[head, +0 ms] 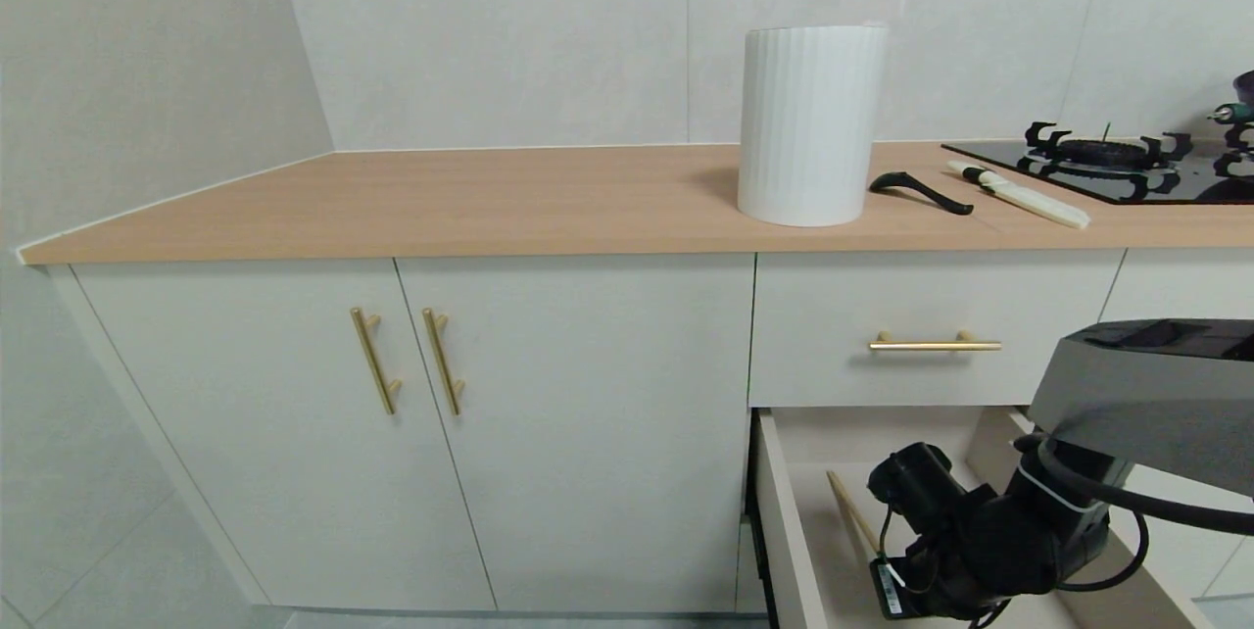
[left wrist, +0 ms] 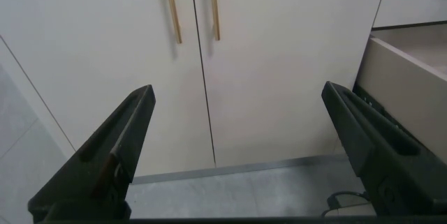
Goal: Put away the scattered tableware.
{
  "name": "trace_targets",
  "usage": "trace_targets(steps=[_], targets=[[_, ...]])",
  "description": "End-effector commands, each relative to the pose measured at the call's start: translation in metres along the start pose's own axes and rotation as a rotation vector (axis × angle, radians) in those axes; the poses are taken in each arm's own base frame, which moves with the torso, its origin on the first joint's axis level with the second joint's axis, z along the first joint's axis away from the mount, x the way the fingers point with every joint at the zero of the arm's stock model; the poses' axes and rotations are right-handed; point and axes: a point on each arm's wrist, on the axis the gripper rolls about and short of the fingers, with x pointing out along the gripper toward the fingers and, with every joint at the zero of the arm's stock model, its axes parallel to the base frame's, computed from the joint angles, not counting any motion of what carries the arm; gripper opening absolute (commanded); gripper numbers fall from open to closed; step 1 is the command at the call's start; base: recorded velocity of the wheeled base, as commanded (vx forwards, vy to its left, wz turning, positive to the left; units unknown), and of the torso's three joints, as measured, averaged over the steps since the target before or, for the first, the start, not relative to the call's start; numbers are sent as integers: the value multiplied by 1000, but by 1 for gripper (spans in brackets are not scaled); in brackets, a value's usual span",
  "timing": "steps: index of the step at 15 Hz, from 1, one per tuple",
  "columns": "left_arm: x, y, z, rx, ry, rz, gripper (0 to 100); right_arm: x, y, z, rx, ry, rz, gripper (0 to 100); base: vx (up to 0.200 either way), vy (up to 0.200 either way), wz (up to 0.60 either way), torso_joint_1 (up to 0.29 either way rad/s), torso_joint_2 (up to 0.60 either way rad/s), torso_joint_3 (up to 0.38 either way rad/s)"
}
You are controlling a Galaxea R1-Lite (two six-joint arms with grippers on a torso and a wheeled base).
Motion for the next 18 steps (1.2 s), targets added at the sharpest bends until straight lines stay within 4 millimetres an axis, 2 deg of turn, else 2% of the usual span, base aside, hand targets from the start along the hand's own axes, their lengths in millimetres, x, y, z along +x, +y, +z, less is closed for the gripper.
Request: trace_targets(steps=[1, 9, 10, 18], targets=[[0, 0, 0, 0, 1, 1, 100, 2, 0, -1, 0, 6, -2, 0, 0, 0, 0, 0, 0, 0], [0, 0, 0, -1, 1, 0, 100, 3, 0, -1, 6, 3, -6, 0, 0, 0, 0, 0, 0, 0], [0, 0, 0, 0, 1, 0, 100, 3, 0, -1, 6, 3, -6, 100, 0, 0, 0, 0, 0, 0], [0, 0, 0, 0, 1, 0, 100, 0, 0, 0, 15, -7, -2, 100, 0, 0, 0, 0, 0, 0]])
